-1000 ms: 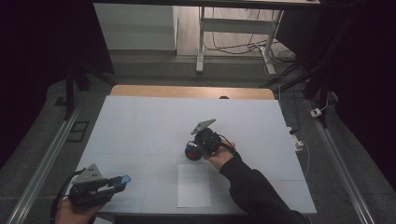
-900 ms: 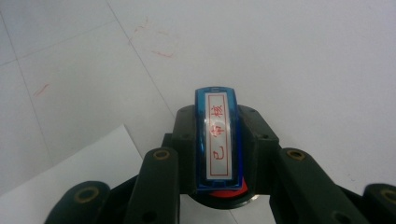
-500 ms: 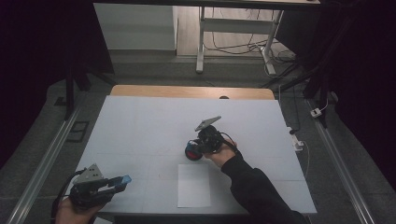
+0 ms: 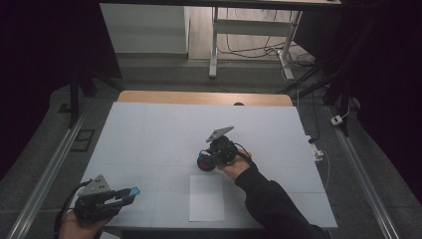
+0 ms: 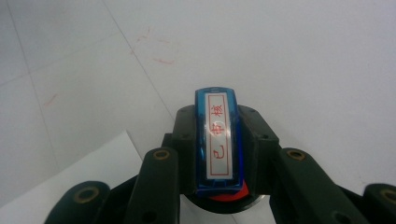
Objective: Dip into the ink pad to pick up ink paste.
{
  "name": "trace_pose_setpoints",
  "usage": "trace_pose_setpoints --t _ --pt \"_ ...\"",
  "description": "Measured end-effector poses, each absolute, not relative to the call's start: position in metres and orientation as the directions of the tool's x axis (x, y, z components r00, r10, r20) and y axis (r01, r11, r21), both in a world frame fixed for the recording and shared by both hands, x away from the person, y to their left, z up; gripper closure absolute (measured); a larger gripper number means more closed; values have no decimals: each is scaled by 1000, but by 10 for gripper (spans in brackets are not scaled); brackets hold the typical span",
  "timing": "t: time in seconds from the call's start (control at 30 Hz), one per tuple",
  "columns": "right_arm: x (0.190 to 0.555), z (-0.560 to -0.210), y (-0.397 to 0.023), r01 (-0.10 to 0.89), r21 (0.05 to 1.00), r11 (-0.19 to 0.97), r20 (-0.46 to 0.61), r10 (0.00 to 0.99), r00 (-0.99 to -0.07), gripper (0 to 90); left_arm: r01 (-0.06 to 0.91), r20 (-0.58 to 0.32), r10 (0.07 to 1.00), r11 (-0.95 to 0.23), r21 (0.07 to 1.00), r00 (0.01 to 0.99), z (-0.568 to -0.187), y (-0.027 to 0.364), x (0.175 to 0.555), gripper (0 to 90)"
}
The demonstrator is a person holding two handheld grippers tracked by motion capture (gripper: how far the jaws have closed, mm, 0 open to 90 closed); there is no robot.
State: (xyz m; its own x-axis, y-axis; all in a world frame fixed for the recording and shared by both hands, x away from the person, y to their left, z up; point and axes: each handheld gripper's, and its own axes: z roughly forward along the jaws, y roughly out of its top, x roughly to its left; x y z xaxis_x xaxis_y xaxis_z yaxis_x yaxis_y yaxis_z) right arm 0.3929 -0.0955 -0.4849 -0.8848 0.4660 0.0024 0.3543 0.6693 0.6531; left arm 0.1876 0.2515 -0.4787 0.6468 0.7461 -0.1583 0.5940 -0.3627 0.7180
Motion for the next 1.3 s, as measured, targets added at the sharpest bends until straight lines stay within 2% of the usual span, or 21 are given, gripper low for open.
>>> trace_pose_setpoints --t 0.1,0.47,0.7,1.3 --pt "391 -485 -95 340 648 682 -24 464 -886 713 595 -170 742 -356 720 649 -479 253 188 684" --pt "392 -485 -98 350 663 662 1 466 -885 709 594 -180 736 -350 725 653 -479 254 188 685" --pt "390 -483 -97 334 666 667 -18 462 -887 708 593 -183 734 -347 726 654 -479 254 188 684" --pt "374 -465 -102 304 703 643 9 419 -908 708 590 -185 731 -345 730 657 -478 255 188 683"
